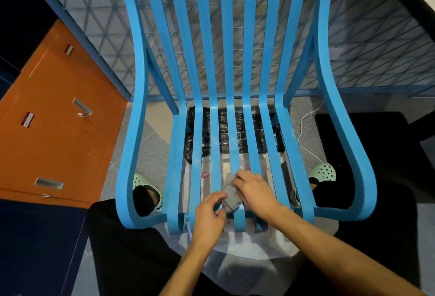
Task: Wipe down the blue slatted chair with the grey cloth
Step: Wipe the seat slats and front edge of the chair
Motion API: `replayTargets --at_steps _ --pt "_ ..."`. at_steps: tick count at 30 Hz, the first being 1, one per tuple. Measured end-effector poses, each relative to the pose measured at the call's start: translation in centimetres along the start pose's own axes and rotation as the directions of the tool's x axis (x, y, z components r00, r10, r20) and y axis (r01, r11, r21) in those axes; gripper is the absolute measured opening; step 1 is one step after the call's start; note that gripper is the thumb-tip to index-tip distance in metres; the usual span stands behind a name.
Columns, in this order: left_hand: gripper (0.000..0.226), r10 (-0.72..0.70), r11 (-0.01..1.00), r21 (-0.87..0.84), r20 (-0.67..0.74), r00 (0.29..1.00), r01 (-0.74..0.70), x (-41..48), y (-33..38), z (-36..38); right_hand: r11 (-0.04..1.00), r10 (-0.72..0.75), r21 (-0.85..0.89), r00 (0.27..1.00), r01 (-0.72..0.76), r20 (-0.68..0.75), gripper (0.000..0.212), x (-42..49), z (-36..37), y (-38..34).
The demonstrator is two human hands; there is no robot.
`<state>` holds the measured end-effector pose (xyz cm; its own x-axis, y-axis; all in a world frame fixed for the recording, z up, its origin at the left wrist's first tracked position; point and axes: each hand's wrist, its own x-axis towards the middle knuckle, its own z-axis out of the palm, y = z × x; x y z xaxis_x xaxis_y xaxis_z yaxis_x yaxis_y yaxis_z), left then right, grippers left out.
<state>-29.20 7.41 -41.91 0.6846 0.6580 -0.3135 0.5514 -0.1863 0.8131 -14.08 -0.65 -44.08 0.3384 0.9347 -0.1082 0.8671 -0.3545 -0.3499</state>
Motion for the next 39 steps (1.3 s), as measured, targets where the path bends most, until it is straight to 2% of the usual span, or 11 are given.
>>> replayTargets --at_steps 2,6,10,13,15,19,22,24,29,35,39 --pt "0.046 0.018 0.999 0.03 0.011 1.0 -0.018 0.4 0.3 0.0 0.999 0.041 -0.015 0.999 -0.041 -0.021 0.035 1.2 -0.4 0.2" --pt "0.04 0.058 0.995 0.075 0.005 0.998 -0.058 1.0 0.4 -0.3 1.0 0.026 0.004 0.999 -0.026 -0.04 0.022 0.0 0.0 -0.6" --pt "0.023 0.241 0.922 0.299 0.06 0.969 -0.247 1.3 0.2 0.3 0.989 -0.024 0.144 0.999 0.018 0.042 0.037 -2.8 0.1 -0.5" --pt "0.027 0.301 0.871 0.366 0.132 0.944 -0.329 1.6 0.6 1.3 0.928 0.064 0.359 0.99 -0.104 0.122 0.046 -3.3 -1.8 1.2" --pt "0.026 0.346 0.833 0.401 0.159 0.924 -0.381 1.9 0.7 1.9 0.889 0.166 0.413 0.979 -0.2 0.116 0.043 -3.1 -3.0 2.5" --pt "0.025 0.296 0.845 0.412 0.173 0.939 -0.342 2.3 1.2 2.5 0.852 0.346 0.385 0.934 -0.354 0.094 0.049 -2.0 -3.5 3.6" --pt "0.019 0.282 0.835 0.442 0.17 0.944 -0.329 2.9 1.4 2.9 0.792 0.428 0.415 0.892 -0.448 0.148 0.058 -1.1 -2.4 2.8" --pt "0.017 0.271 0.839 0.445 0.156 0.95 -0.312 3.5 1.4 3.0 0.732 0.472 0.473 0.866 -0.49 0.168 0.06 -0.6 -1.6 2.4" --pt "0.02 0.27 0.847 0.431 0.155 0.95 -0.31 5.6 1.5 3.1 0.508 0.595 0.659 0.78 -0.554 0.197 0.088 1.1 0.5 3.6" --pt "0.016 0.286 0.852 0.418 0.136 0.948 -0.317 9.5 1.4 3.3 0.396 0.616 0.794 0.775 -0.462 0.144 0.059 4.1 0.7 3.4" --pt "0.016 0.28 0.853 0.422 0.124 0.952 -0.305 14.0 2.4 3.0 0.321 0.711 0.76 0.674 -0.565 0.201 0.06 5.4 1.5 3.3"
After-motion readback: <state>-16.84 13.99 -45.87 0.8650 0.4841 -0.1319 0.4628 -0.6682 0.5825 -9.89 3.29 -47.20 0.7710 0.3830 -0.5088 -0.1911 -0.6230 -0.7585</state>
